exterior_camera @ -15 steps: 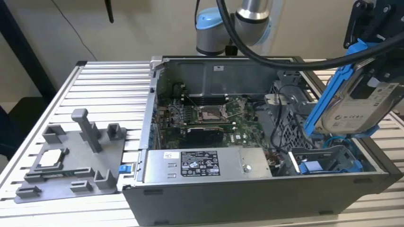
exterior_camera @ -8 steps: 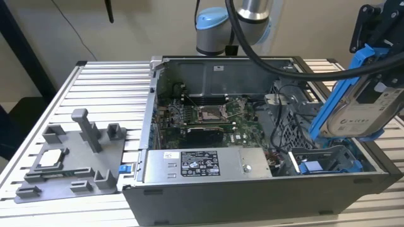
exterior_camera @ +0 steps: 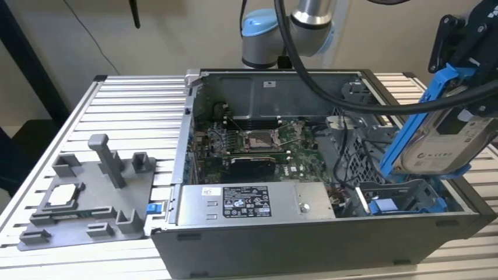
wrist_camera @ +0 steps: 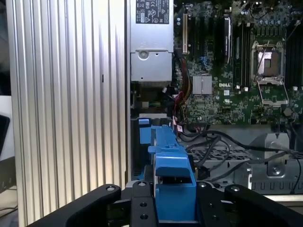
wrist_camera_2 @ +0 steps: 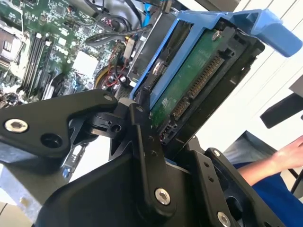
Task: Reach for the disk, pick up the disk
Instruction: 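Pick up the disk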
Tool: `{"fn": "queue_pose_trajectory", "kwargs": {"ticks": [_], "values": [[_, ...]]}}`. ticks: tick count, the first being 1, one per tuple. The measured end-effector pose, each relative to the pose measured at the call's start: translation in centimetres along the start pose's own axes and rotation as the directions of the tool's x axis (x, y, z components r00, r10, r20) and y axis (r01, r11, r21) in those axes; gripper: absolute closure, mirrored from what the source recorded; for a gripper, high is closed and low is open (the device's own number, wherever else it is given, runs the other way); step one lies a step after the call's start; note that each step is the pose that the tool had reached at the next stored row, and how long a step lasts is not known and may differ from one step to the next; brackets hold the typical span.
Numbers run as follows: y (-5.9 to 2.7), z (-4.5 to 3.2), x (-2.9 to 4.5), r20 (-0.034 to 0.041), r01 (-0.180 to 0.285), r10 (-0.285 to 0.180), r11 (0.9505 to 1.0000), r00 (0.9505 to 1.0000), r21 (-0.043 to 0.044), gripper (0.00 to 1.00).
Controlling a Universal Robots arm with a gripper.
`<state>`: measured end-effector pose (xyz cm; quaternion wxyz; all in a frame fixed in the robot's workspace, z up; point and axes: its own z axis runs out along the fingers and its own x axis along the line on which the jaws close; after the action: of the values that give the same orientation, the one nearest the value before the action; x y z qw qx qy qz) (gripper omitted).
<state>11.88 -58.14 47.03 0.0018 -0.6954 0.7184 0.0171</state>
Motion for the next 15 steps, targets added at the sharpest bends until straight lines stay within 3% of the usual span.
{"fn": "queue_pose_trajectory", "kwargs": {"ticks": [15], "values": [[0.43, 1.8, 0.08, -0.0032, 0.0, 0.0, 1.0, 1.0, 0.0026, 1.0]]}}
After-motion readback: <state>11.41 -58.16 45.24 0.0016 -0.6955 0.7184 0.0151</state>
